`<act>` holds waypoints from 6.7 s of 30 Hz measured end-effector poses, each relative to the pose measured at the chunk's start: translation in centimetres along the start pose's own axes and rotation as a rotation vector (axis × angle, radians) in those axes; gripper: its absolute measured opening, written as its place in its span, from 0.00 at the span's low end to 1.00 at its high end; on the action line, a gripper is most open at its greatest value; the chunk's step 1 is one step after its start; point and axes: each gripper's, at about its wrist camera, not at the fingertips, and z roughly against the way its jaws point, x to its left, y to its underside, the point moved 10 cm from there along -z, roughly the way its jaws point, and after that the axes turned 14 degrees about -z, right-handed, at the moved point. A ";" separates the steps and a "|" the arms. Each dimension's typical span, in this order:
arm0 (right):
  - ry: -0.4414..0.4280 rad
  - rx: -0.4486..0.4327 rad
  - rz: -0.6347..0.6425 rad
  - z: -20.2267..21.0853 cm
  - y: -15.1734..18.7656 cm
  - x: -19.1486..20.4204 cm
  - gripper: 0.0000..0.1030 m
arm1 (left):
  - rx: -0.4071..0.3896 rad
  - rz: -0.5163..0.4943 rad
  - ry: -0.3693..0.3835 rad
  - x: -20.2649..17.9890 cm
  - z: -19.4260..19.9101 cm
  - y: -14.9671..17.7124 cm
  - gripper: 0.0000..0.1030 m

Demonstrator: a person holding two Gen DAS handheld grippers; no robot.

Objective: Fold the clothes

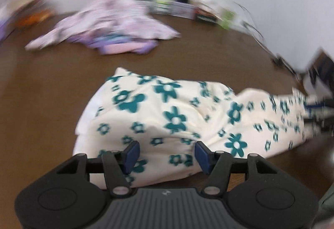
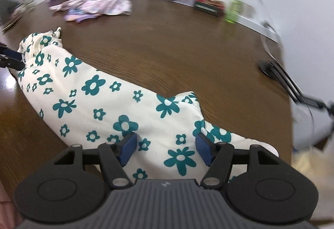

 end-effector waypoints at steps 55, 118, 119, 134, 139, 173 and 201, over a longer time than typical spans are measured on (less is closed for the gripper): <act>-0.108 -0.402 -1.295 6.2 8.8 -8.3 0.47 | -0.093 -0.248 0.289 -13.4 -4.6 -7.4 0.59; -0.093 -0.048 0.226 3.4 0.2 18.8 0.44 | -0.124 -0.230 0.125 -2.2 -2.2 -2.6 0.58; -0.117 -0.064 0.179 4.1 -0.2 18.2 0.45 | -0.123 -0.232 0.124 -2.2 -2.2 -2.6 0.58; -0.139 -0.118 -0.355 2.2 -5.0 6.6 0.34 | -0.105 -0.243 0.113 -2.3 -2.3 -2.8 0.58; -0.104 -0.058 -0.118 0.3 -3.2 10.0 0.29 | -0.120 -0.222 0.134 -2.5 -1.4 -4.2 0.58; -0.191 0.091 0.330 2.6 -1.2 8.9 0.37 | 0.244 -1.169 0.474 -23.7 -6.7 -11.4 0.10; -0.567 0.255 -0.538 -0.4 0.3 2.4 0.45 | 0.328 -1.233 0.416 -21.2 -4.8 -5.8 0.13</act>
